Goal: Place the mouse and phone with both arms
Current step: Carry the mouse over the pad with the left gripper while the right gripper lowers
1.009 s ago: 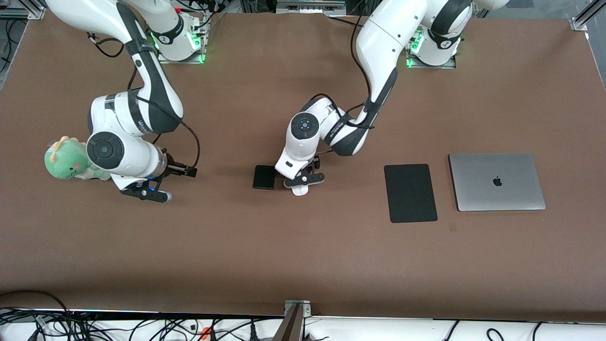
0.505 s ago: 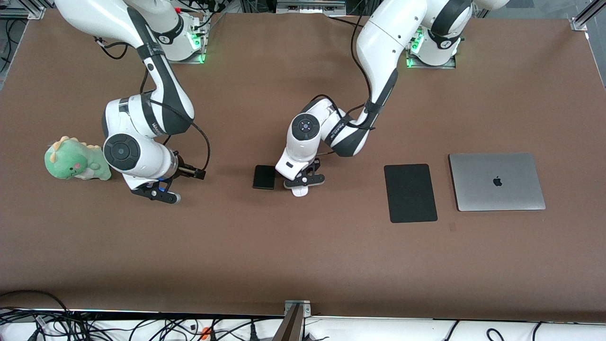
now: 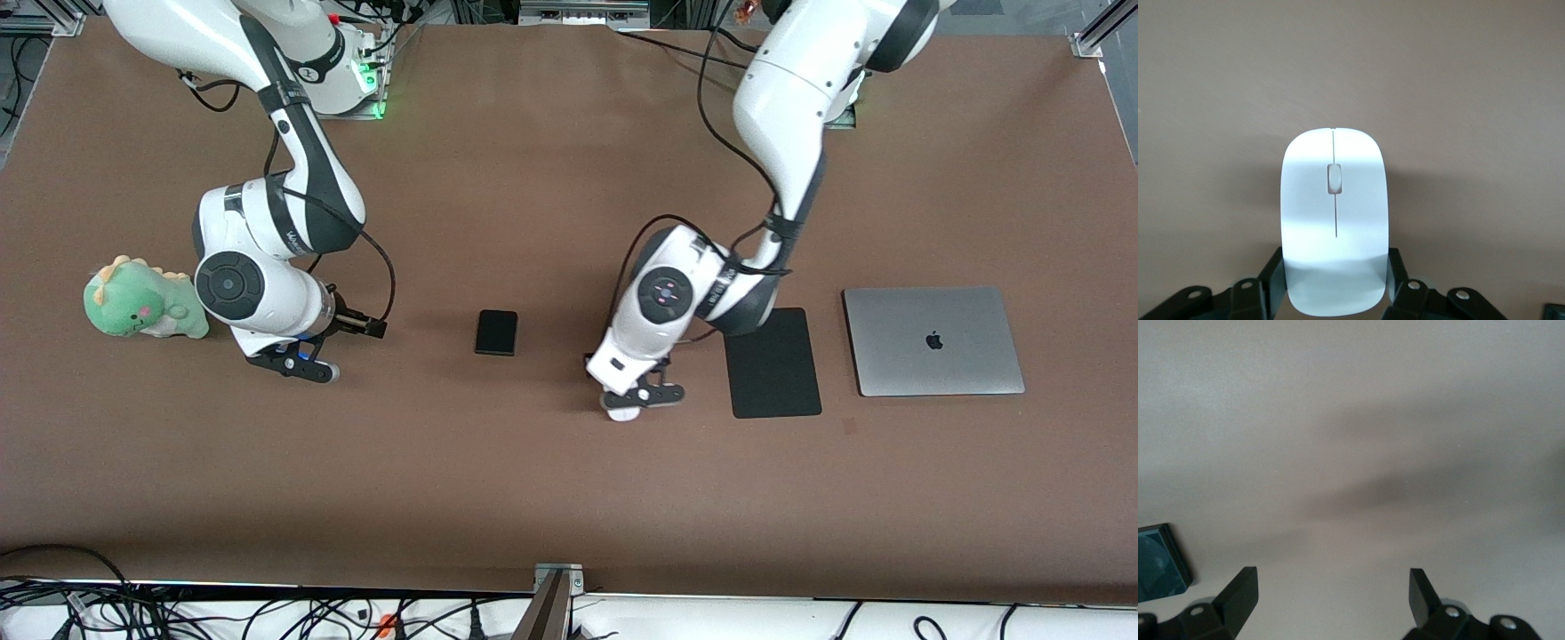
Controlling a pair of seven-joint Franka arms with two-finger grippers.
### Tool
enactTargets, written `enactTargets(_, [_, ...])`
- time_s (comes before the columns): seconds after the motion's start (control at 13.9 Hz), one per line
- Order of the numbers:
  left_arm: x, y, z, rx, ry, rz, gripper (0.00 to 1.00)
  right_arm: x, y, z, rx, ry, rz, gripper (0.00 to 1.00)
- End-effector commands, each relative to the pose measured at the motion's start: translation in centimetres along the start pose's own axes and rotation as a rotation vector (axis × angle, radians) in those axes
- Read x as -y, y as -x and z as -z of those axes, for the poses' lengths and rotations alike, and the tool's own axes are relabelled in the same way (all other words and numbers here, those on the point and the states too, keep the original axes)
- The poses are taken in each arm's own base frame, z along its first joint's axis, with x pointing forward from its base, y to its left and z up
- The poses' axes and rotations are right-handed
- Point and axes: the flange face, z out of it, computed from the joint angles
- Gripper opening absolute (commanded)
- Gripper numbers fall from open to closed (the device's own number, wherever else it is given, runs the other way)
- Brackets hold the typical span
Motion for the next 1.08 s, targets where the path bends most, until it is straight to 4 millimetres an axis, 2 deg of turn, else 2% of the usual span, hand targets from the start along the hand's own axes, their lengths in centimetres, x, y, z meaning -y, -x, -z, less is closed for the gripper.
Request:
enactTargets(0.0, [5.3, 0.2, 2.5, 0.027, -0.032, -0.039, 0.52, 0.5, 0.6, -0.3, 0.015, 0.004, -0.011, 1.0])
enactTargets(0.22, [13.7, 0.9, 4.4, 0.036, -0.046, -0.095, 0.53, 2.0, 1.5, -0.6, 0.015, 0.011, -0.036, 1.0])
enactTargets(0.29, [16.8, 1.4, 4.4, 0.033, -0.048, -0.117, 0.53, 2.7, 1.8, -0.6, 0.007, 0.009, -0.035, 1.0])
enactTargets(0.43, [21.6, 2.1, 4.0, 0.063, -0.06, -0.166, 0.53, 3.7, 2.3, -1.3, 0.008, 0.013, -0.025, 1.0])
enactTargets(0.58, [24.3, 3.6, 3.3, 0.106, -0.072, -0.188, 0.53, 6.5, 3.4, -1.9, -0.022, 0.003, -0.067, 1.0])
enactTargets(0.72, [25.1, 4.5, 2.1, 0.132, -0.081, -0.183, 0.56, 9.6, 4.7, -2.6, -0.062, -0.018, -0.082, 1.0])
enactTargets(0.79, [25.2, 4.4, 1.5, 0.136, -0.082, -0.182, 0.6, 10.4, 4.9, -3.1, -0.072, -0.023, -0.071, 1.0])
enactTargets(0.86, [25.3, 4.4, 0.6, 0.135, -0.083, -0.18, 0.74, 10.9, 4.7, -3.6, -0.087, -0.036, -0.062, 1.0])
enactTargets(0.94, [25.9, 4.3, -0.4, 0.132, -0.083, -0.171, 0.99, 12.2, 5.2, -4.2, -0.106, -0.047, -0.037, 1.0])
enactTargets(1.01, [26.8, 3.8, -0.7, 0.128, -0.083, -0.159, 1.0, 13.5, 5.7, -5.0, -0.125, -0.059, -0.016, 1.0])
